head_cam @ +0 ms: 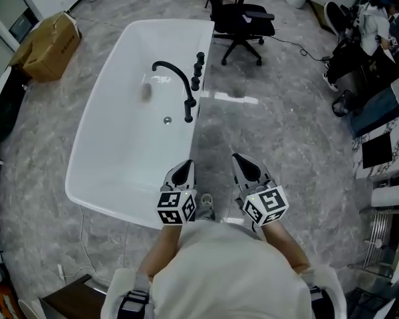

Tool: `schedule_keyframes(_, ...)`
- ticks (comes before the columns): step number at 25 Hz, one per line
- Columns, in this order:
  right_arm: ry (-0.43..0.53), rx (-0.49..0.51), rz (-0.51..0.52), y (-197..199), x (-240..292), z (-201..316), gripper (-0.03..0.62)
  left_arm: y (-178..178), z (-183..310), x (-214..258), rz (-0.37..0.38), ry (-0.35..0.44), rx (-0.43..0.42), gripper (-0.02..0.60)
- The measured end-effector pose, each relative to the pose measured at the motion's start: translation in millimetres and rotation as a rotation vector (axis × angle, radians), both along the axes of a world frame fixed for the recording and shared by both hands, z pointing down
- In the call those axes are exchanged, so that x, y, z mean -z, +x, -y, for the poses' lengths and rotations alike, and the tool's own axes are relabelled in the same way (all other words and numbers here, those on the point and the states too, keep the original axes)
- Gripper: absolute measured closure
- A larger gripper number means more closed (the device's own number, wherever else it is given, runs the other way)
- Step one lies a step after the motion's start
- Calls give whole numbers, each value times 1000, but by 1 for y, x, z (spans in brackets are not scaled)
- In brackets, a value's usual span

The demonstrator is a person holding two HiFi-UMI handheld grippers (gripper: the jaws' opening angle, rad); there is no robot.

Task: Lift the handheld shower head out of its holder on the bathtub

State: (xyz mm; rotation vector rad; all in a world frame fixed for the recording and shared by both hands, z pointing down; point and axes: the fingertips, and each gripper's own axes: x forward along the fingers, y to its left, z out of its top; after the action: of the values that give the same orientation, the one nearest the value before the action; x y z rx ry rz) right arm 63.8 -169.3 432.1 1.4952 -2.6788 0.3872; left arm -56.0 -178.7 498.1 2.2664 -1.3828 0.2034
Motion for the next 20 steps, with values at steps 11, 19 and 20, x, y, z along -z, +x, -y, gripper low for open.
schedule_keyframes(11,-39,78,-55,-32,-34,97,572,-35,58,-24,-2,-55,90,560)
schedule_keyframes(19,-108,140,-90,-70,-86,164,571,-83,86,-44,-5,-98,200,560)
schedule_keyframes(20,-116,148,-95,-75,-95,172,572,-88,88,-48,-5,-105,214,561)
